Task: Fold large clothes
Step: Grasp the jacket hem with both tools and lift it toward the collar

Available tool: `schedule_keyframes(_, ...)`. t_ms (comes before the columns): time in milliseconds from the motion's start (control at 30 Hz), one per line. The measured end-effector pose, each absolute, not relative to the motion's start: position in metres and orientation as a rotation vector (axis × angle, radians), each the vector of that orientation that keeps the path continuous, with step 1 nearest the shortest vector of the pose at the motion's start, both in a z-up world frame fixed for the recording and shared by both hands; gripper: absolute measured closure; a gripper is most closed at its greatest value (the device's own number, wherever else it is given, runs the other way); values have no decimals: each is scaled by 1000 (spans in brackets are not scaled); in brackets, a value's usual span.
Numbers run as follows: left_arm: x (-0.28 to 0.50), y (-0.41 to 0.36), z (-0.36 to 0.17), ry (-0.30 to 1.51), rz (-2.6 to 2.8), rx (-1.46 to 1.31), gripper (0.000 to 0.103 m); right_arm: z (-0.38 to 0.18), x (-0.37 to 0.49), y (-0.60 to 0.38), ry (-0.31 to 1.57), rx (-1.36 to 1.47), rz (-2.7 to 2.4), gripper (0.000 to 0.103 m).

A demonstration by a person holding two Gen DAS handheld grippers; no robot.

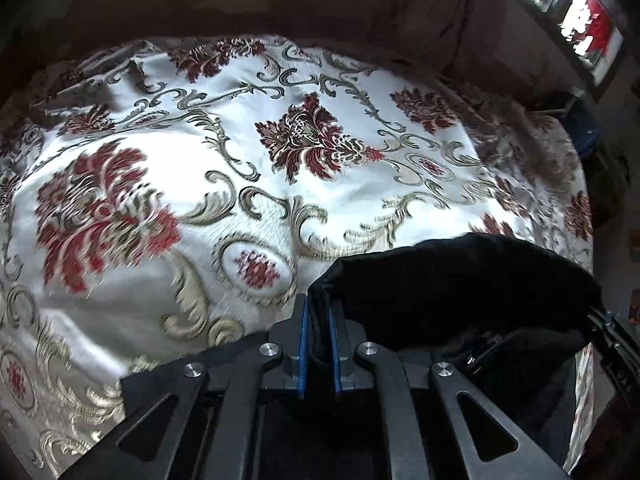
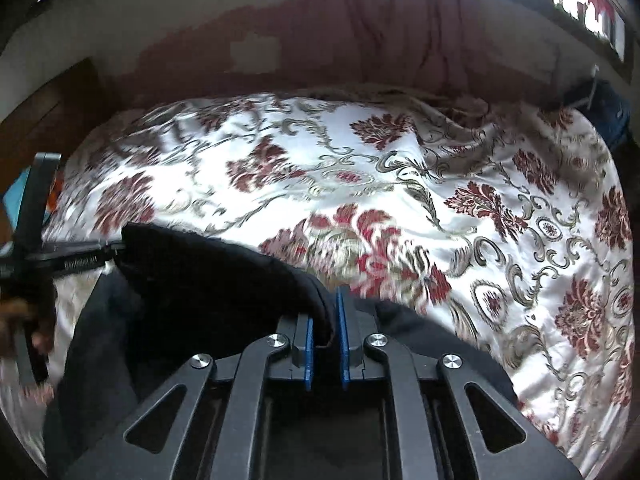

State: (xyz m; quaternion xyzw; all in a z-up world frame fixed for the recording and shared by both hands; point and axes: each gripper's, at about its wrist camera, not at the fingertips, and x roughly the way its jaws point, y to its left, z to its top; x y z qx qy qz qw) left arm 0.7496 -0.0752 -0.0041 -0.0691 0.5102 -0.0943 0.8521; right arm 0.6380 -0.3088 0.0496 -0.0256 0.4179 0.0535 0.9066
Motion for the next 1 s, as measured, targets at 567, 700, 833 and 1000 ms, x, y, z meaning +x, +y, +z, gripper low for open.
schedule_keyframes(567,669,-79,-94,1286,-363,-56,96,-31,604,-310,1021,-54,113,97)
schedule_keyframes(700,670,-66,-93,1289,-373,-152,94,-22,592,-309,974,-62,106,97)
schedule_keyframes(833,648,-56,-65,1214,-388,-107,85,-13,582,-308,934,-97,106,97)
schedule_keyframes(1000,621,-43,-18,1119,-389,-90,85,-12,583,-308,937,-134,120,98)
